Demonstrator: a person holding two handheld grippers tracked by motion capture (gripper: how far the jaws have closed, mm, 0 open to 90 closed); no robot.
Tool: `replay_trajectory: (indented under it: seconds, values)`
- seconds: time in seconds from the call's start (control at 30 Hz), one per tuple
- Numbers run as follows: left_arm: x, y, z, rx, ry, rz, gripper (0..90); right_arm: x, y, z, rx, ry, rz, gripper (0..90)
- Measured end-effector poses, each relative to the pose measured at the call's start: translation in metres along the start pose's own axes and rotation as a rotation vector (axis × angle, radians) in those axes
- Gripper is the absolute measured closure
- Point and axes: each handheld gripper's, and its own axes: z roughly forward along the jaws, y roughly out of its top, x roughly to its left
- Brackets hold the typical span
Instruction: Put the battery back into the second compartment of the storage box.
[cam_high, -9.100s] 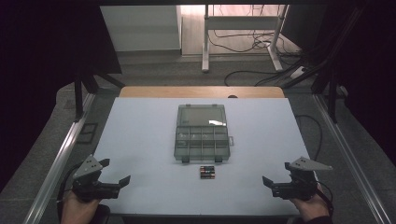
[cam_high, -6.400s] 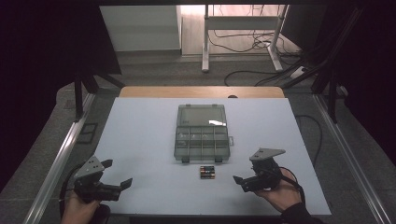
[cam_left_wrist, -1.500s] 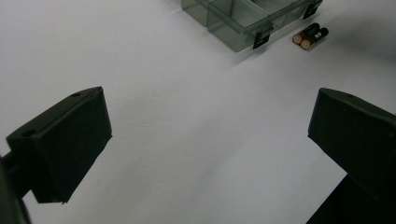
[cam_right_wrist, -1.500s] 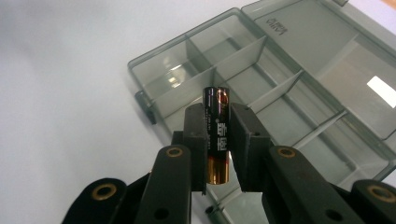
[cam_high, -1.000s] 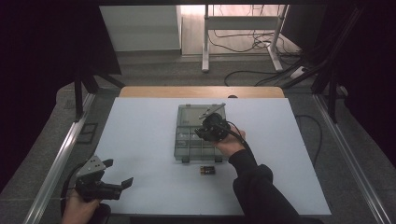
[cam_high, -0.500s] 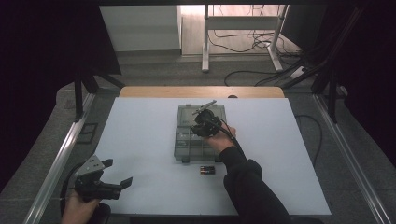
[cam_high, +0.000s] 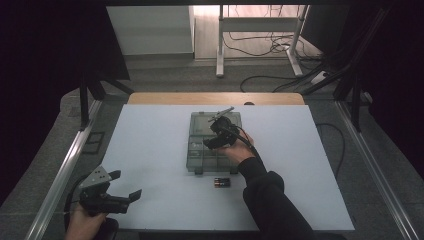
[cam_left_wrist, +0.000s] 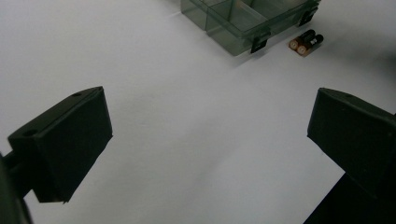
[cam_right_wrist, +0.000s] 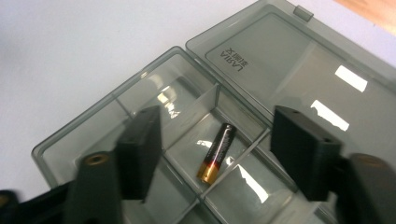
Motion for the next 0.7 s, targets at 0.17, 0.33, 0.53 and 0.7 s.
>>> replay_trajectory:
  seconds: [0.17,0.33,0.53,0.7]
  values:
    - [0.0,0.0,0.0,-0.002,-0.002,-0.002,0.2,0.004,-0.003,-0.006,0.014,0.026,-0.056,19.2]
    - [0.0,0.0,0.0,-0.001,-0.002,0.0,0.2,0.008,-0.008,-0.014,0.021,0.035,-0.062,13.3]
    - [0.0,0.0,0.0,0.0,-0.001,0.001,0.2,0.011,-0.017,-0.026,-0.011,0.048,-0.058,4.6]
    - [-0.001,0.0,0.0,0.001,0.001,0.004,0.3,0.016,-0.023,-0.032,-0.014,0.039,-0.068,0.0]
